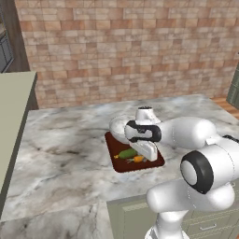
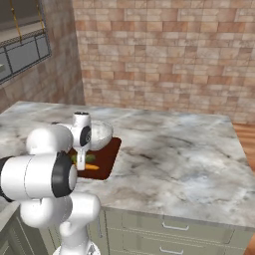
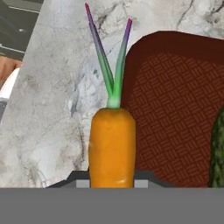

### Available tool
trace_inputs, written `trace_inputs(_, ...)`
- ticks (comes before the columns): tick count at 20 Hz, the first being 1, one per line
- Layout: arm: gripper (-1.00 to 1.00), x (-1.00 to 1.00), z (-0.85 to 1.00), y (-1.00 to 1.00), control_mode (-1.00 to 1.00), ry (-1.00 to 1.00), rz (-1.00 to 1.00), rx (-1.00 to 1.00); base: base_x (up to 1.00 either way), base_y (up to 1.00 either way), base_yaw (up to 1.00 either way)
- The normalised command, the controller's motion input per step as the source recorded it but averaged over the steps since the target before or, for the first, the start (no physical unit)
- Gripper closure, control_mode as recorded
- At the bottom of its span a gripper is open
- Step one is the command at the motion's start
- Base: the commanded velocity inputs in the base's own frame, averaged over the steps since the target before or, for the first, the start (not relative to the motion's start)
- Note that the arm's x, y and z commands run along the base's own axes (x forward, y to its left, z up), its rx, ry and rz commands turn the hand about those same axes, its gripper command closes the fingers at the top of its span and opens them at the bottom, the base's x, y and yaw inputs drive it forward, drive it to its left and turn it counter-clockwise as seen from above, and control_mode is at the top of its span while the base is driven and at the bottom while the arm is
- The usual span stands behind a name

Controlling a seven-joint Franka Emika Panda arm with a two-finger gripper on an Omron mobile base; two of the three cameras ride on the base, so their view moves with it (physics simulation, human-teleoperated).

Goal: Place the two vegetables and bowl onto the tray for setting up a vegetable dip station.

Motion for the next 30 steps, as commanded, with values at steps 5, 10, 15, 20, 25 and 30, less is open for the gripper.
trace_inputs(5,1.0,0.18,-0.2,0.04,-1.0,0.03,0.0,0.05,0.0,0.0,0.0)
trace_inputs(10,1.0,0.05,-0.23,0.04,-1.0,0.01,0.0,0.04,0.0,0.0,0.0)
trace_inputs(15,1.0,0.04,-0.18,0.06,-1.0,0.0,0.0,0.04,0.0,0.0,0.0)
trace_inputs(20,1.0,0.03,-0.14,0.04,-1.0,0.0,0.0,0.04,0.0,0.0,0.0)
trace_inputs(25,-1.0,0.0,-0.18,0.07,-1.0,0.0,0.0,0.04,0.0,0.0,0.0)
trace_inputs(30,-1.0,-0.07,-0.04,0.01,-1.0,0.0,0.0,0.03,0.0,0.0,0.0)
